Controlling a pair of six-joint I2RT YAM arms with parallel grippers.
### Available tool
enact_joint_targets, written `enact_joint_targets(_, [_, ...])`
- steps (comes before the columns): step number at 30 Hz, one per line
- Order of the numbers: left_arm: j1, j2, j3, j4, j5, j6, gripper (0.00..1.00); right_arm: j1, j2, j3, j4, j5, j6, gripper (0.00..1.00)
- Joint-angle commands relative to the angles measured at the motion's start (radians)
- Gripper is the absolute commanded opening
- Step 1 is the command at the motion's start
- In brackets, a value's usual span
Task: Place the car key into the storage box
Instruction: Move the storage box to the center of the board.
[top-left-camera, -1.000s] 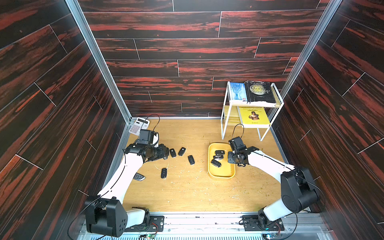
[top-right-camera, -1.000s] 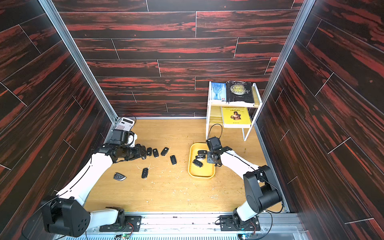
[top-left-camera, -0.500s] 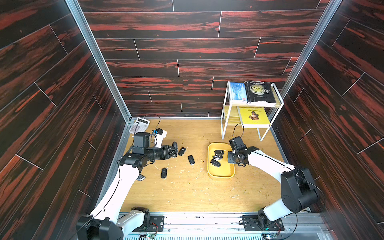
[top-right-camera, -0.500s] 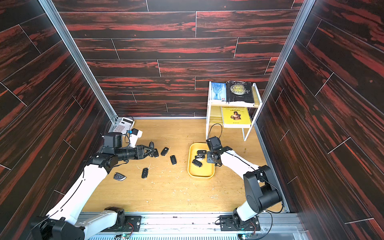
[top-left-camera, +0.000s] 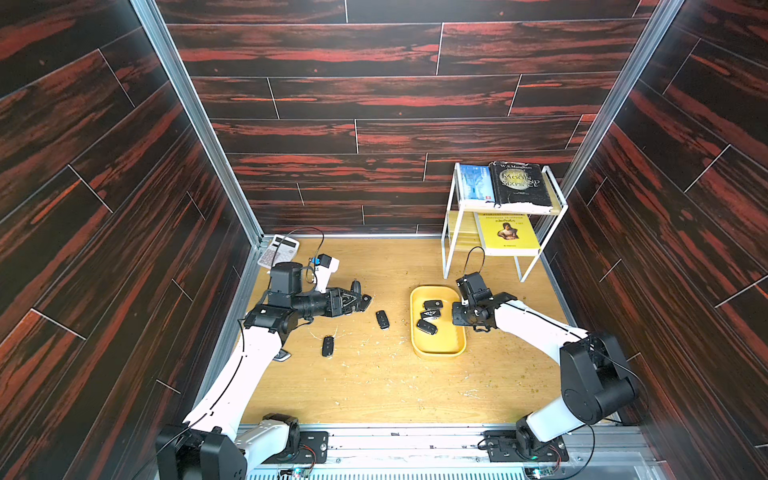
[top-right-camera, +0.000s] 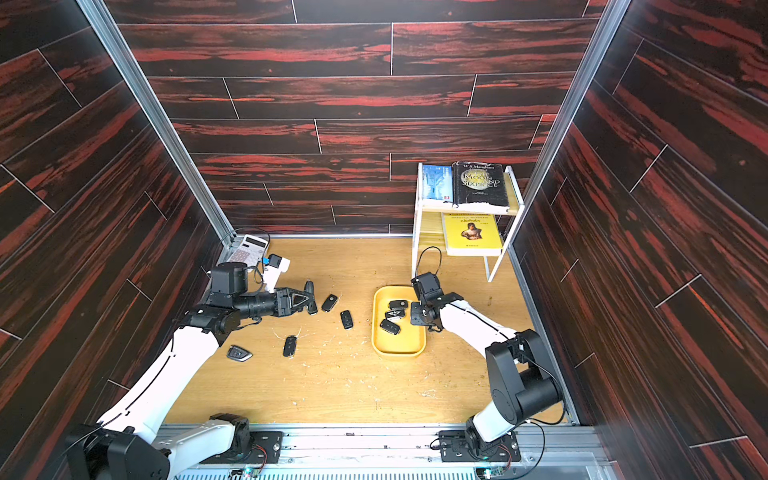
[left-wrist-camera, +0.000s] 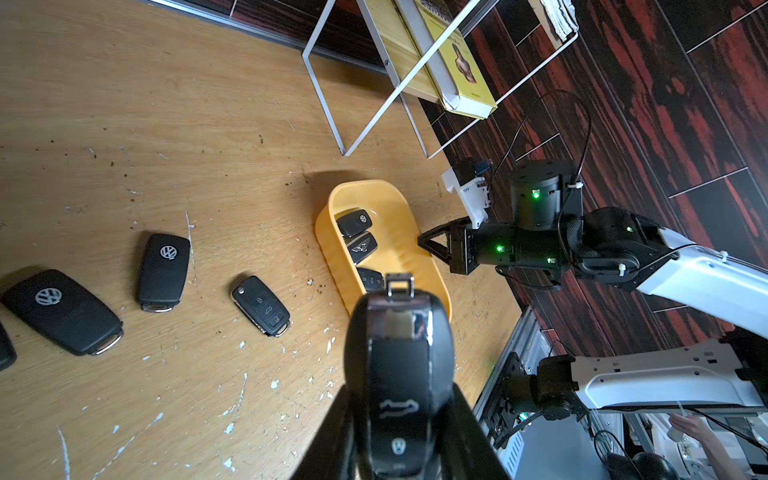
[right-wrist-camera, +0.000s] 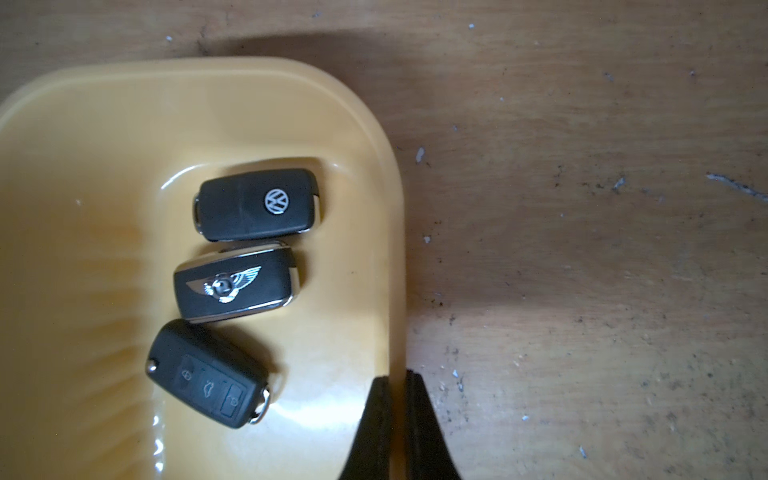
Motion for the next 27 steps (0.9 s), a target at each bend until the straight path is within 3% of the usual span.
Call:
enact_joint_targets(1, [-0.016, 0.005, 0.000, 0.048, 0.016, -0.009, 0.00, 0.035, 0.051, 0.011, -0.013, -0.078, 0.010, 0.00])
enact_joint_targets(21, [-0.065, 0.046, 0.009, 0.075, -0.012, -0.010, 0.00, 0.053, 0.091, 0.007, 0.037, -0.225, 0.063, 0.00])
enact_joint_targets(22, [-0.072, 0.051, 0.010, 0.077, -0.015, -0.012, 0.00, 0.053, 0.089, 0.007, 0.036, -0.221, 0.063, 0.02])
enact_joint_targets(25, [-0.108, 0.079, 0.031, 0.070, -0.043, -0.001, 0.00, 0.053, 0.079, 0.013, 0.024, -0.185, 0.061, 0.38])
enact_joint_targets(27, [-0.134, 0.108, 0.053, 0.066, -0.058, 0.005, 0.00, 0.053, 0.075, 0.021, 0.014, -0.172, 0.054, 0.49])
